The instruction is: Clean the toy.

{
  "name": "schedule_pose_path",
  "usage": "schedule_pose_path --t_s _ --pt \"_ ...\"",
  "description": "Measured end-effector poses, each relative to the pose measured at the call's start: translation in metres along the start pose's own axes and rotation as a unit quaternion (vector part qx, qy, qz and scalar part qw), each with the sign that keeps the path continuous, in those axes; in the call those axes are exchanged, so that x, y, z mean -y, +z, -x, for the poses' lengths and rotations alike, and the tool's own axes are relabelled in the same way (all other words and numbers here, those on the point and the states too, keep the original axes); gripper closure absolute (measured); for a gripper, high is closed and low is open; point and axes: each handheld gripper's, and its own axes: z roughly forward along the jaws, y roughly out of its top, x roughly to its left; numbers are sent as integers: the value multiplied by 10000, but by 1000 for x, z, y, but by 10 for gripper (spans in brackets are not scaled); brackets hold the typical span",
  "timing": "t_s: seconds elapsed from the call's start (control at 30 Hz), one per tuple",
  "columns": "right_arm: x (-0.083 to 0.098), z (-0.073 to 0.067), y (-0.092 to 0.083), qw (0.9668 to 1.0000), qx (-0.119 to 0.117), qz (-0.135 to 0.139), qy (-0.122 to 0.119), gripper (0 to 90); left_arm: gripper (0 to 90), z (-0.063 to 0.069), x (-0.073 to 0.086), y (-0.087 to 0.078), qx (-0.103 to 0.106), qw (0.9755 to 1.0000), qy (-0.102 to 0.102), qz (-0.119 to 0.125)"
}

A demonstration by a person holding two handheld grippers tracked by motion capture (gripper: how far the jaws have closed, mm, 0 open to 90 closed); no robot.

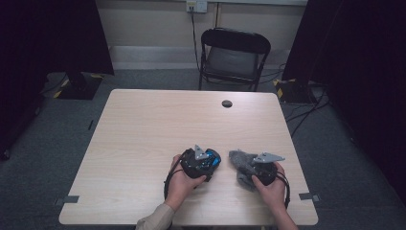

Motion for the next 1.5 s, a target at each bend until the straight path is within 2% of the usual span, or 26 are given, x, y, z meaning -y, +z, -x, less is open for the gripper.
schedule_pose_path --t_s 0.07,0.1,0.3,0.37,0.43,0.5,0.6,0.67,0.87,0.9,1.0,1.1,1.27,1.37,1.5 --pt "0 0 0 10000 4 6 2 680 269 0 2 1 -17 9999 -45 115" --pt "0 0 0 10000 -1 15 5 680 268 0 3 1 -45 9999 9 136" --pt "1 0 0 10000 3 29 19 678 246 3 -1 7 -171 9996 -95 186" --pt "1 0 0 10000 -2 41 21 677 171 4 -3 11 -244 9995 -152 115" --pt "1 0 0 10000 -5 42 27 676 163 6 -5 14 -359 9991 -204 117" --pt "1 0 0 10000 -13 55 43 675 150 7 -6 17 -419 9991 -62 63" --pt "2 0 0 10000 -10 57 37 675 144 11 -9 18 -470 9989 -87 31" --pt "2 0 0 10000 -8 64 39 675 153 13 -11 20 -396 9992 -24 -33" --pt "2 0 0 10000 -6 65 48 675 108 15 -15 24 -395 9988 -261 -131" --pt "2 0 0 10000 -7 63 48 675 116 15 -15 23 -412 9987 -278 -132" --pt "2 0 0 9999 -17 77 63 675 230 11 -14 20 -421 9985 -321 -97" --pt "2 0 0 10000 -3 74 58 674 245 10 -13 18 -392 9987 -300 -116" --pt "2 0 0 9999 -4 85 61 674 253 9 -15 16 -328 9990 -214 -222" --pt "3 1 0 9999 -20 108 84 675 255 9 -13 12 -273 9992 -40 -281" --pt "3 0 0 9999 -5 102 85 675 256 9 -12 5 -93 9998 140 -105"
